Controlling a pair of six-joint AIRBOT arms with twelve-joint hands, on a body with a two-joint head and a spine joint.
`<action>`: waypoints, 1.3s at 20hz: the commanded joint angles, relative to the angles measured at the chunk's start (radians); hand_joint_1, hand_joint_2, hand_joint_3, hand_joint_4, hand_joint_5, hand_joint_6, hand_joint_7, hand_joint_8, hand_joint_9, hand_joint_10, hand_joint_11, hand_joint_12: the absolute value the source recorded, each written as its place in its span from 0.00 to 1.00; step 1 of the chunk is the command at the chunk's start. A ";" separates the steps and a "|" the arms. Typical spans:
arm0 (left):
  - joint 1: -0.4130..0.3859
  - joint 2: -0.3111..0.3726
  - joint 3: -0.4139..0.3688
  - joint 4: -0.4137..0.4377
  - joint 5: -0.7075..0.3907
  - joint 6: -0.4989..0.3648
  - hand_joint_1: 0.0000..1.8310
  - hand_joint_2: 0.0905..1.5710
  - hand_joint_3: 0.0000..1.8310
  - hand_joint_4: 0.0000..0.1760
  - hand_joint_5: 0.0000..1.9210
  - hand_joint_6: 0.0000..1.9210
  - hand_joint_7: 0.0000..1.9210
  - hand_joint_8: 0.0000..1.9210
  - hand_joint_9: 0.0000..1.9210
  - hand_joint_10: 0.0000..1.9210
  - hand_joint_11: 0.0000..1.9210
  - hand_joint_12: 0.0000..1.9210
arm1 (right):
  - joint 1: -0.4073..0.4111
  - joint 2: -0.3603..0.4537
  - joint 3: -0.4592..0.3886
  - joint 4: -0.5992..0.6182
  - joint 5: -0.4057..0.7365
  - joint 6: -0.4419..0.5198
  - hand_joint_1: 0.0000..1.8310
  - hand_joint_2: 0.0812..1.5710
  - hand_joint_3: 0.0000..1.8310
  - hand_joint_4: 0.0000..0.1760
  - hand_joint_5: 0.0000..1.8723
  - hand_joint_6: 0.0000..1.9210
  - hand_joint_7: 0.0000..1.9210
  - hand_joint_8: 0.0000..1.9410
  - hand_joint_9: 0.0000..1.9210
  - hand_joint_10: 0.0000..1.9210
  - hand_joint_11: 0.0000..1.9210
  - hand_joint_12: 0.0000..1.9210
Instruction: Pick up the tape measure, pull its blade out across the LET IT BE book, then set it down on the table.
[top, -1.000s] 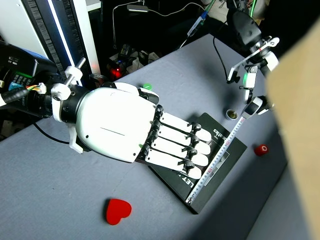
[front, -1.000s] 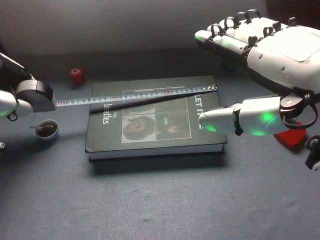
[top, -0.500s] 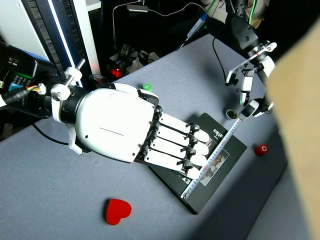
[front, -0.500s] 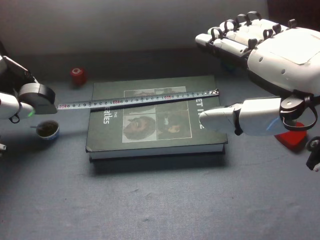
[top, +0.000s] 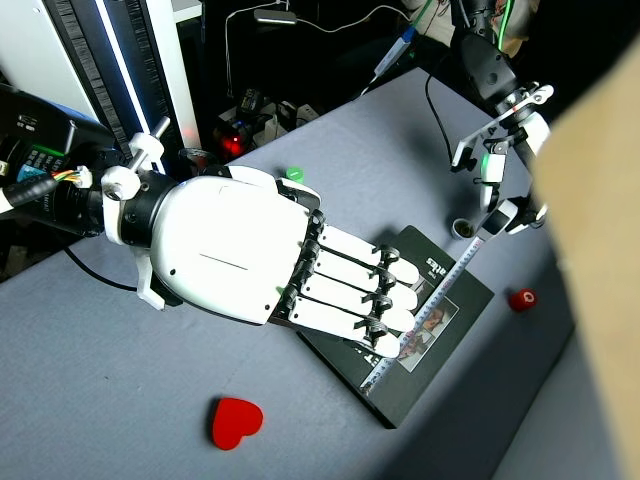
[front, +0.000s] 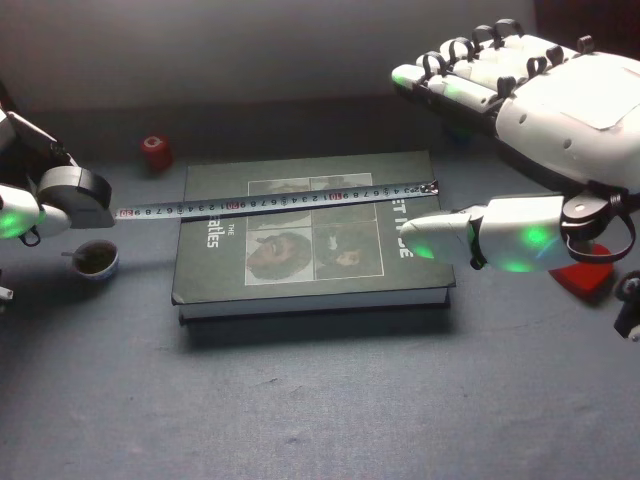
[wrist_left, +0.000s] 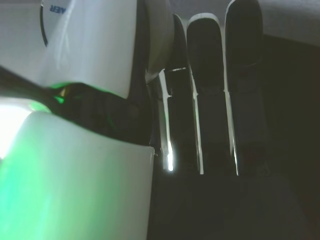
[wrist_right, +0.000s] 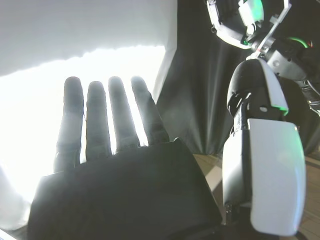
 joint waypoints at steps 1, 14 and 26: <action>-0.003 0.004 0.005 0.018 -0.117 -0.004 0.75 0.69 0.00 0.00 0.55 0.36 0.48 0.54 0.46 0.68 0.46 0.53 | 0.009 0.004 -0.002 -0.035 0.095 0.007 0.07 0.65 0.00 0.00 0.02 0.00 0.03 0.00 0.01 0.00 0.00 0.22; -0.116 0.022 -0.069 -0.041 -0.122 0.094 0.75 0.69 0.00 0.00 0.55 0.36 0.49 0.53 0.47 0.68 0.46 0.53 | 0.004 0.005 -0.005 -0.047 0.101 0.007 0.07 0.65 0.00 0.00 0.03 0.00 0.04 0.00 0.02 0.00 0.00 0.22; -0.243 0.186 -0.321 -0.204 -0.134 0.262 0.75 0.68 0.00 0.00 0.57 0.34 0.49 0.51 0.47 0.67 0.46 0.54 | -0.005 0.005 -0.006 -0.066 0.113 0.010 0.09 0.64 0.00 0.00 0.03 0.00 0.04 0.00 0.02 0.00 0.00 0.25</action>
